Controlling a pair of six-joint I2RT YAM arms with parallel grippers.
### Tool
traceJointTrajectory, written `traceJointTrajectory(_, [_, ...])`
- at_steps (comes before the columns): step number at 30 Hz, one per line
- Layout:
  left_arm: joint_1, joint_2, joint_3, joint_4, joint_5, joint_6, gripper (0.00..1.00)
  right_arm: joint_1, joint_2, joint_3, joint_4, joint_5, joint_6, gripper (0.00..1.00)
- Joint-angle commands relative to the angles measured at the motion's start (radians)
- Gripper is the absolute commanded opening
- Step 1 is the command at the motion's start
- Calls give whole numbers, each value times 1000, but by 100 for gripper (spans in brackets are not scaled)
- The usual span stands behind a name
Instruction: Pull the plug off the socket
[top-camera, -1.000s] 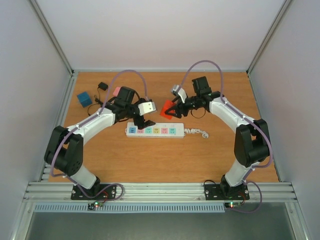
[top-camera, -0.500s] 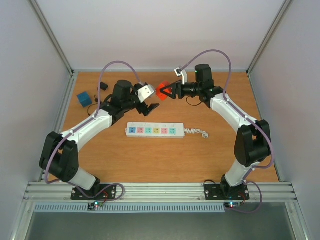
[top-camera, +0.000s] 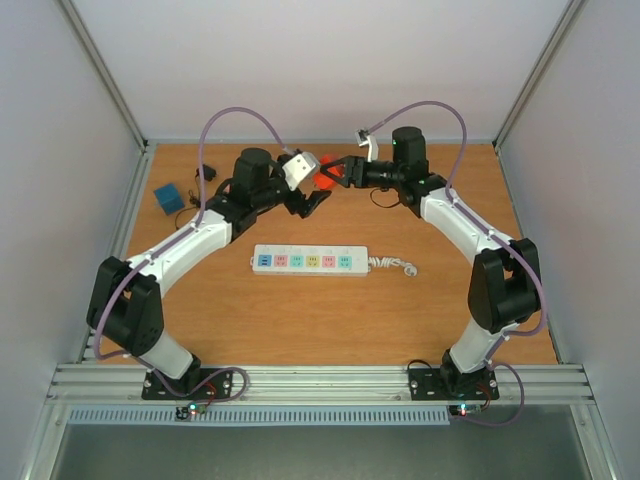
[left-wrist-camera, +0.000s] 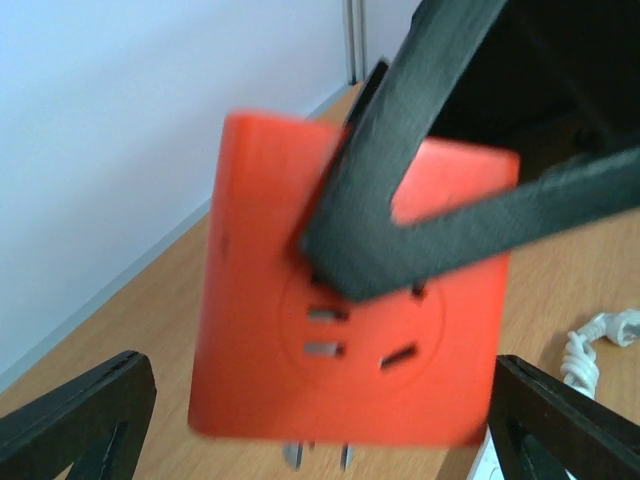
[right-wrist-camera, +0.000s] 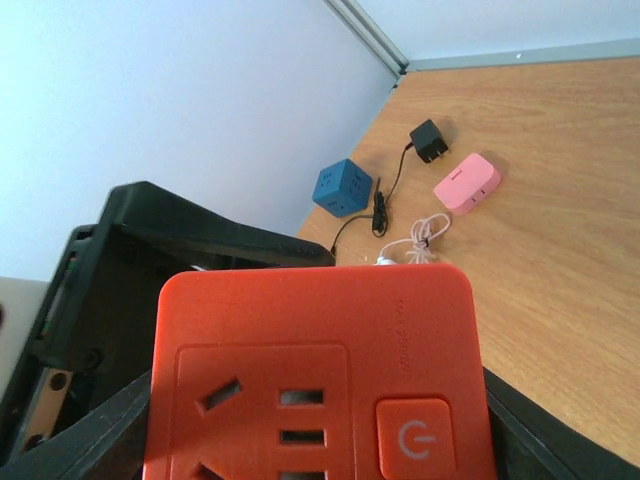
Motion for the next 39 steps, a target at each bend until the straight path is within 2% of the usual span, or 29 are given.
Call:
traceJointTrajectory(1, [-14,37,73,72,37,-51,90,10,1,-18,63,-12,50,33])
traceJointTrajectory(16, [-24,103,141,-20,42,-34,80,26,-7,-23,57,-8,36,33])
traceJointTrajectory(22, [-24,108,154,-51,23,-26,61,26,-4,-19,50,-9,32,36])
traceJointTrajectory(26, [-24,105,150,-78,23,-18,52,26,-2,-12,38,-9,17,48])
traceJointTrajectory(32, [0,74,112,-113,28,-17,46,24,-10,2,-10,17,-53,78])
traceJointTrajectory(39, [112,40,70,-161,71,-59,44,16,-18,9,-34,24,-111,97])
